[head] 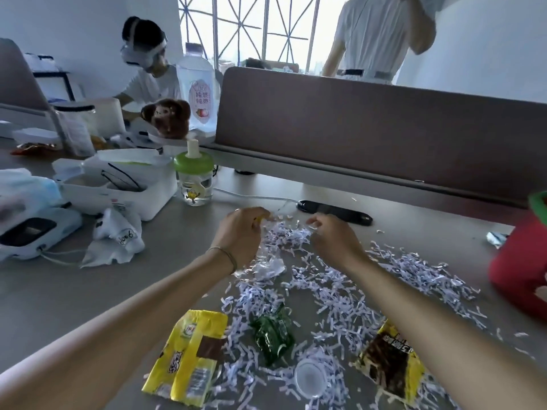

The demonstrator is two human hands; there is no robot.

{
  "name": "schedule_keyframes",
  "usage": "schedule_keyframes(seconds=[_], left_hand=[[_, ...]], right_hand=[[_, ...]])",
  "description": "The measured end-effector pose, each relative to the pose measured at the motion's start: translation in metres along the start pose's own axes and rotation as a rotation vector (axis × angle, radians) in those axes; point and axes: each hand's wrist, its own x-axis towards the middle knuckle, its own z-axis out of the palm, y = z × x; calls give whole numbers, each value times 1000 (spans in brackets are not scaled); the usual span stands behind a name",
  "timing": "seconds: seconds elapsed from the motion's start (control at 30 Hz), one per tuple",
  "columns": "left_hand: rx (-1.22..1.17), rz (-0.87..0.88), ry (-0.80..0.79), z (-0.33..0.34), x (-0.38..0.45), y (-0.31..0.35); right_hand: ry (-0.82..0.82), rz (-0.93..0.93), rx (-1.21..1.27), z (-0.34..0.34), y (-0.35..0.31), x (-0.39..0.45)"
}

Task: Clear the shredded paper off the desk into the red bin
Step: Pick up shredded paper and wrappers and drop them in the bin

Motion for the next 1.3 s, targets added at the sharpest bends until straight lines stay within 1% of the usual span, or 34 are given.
schedule_keyframes(seconds=[0.1, 0.17, 0.27, 0.3, 0.33, 0.43, 0.5, 0.57, 0.63, 0.67, 0.73, 0.83, 0.9, 0.97, 1.03, 1.13, 1.23, 1.3], left_hand=[[-20, -85, 5, -5, 4, -6], [-30, -79, 11, -9, 5, -7], [-29, -62, 24, -13, 5, -7], [-64, -86, 35, -15, 6, -8], [-146, -137, 54, -16, 7, -8], [-548, -371, 160, -20, 11, -3], [-779, -482, 214, -24, 9, 4], [-925, -481, 249, -29, 4, 9], [-991, -477, 275, -35, 1, 7], [-1014, -490, 284, -38, 0, 5], [-1060, -521, 301, -44, -1, -2], [-1091, -534, 317, -57, -2, -11], [-1062, -567, 316, -61, -5, -16], [-1011, -597, 300, -61, -9, -18], [-966, -605, 274, -57, -15, -15], [-859, -597, 223, -47, -24, -5], [-727, -513, 144, -36, -34, 4], [-653, -439, 109, -29, -39, 12]], right_hand=[[-121, 12, -76, 14, -1, 8], [-173, 9, -47, 23, -2, 13], [-201, -73, -14, 35, -7, 16], [-212, -118, -13, 37, -12, 15], [-218, -166, -11, 39, -17, 12], [-163, -298, -8, 41, -35, 2], [-178, -362, -7, 44, -47, -7], [-259, -422, -41, 52, -57, -16], [-342, -442, -99, 60, -61, -23], [-361, -446, -150, 63, -61, -26], [-316, -477, -231, 70, -56, -29], [-168, -505, -245, 74, -45, -23], [-74, -514, -270, 74, -41, -20], [-29, -521, -301, 71, -41, -21], [-24, -544, -322, 69, -42, -23], [-73, -555, -345, 63, -42, -22], [-88, -454, -320, 48, -38, -21], [-77, -330, -164, 30, -35, -25]])
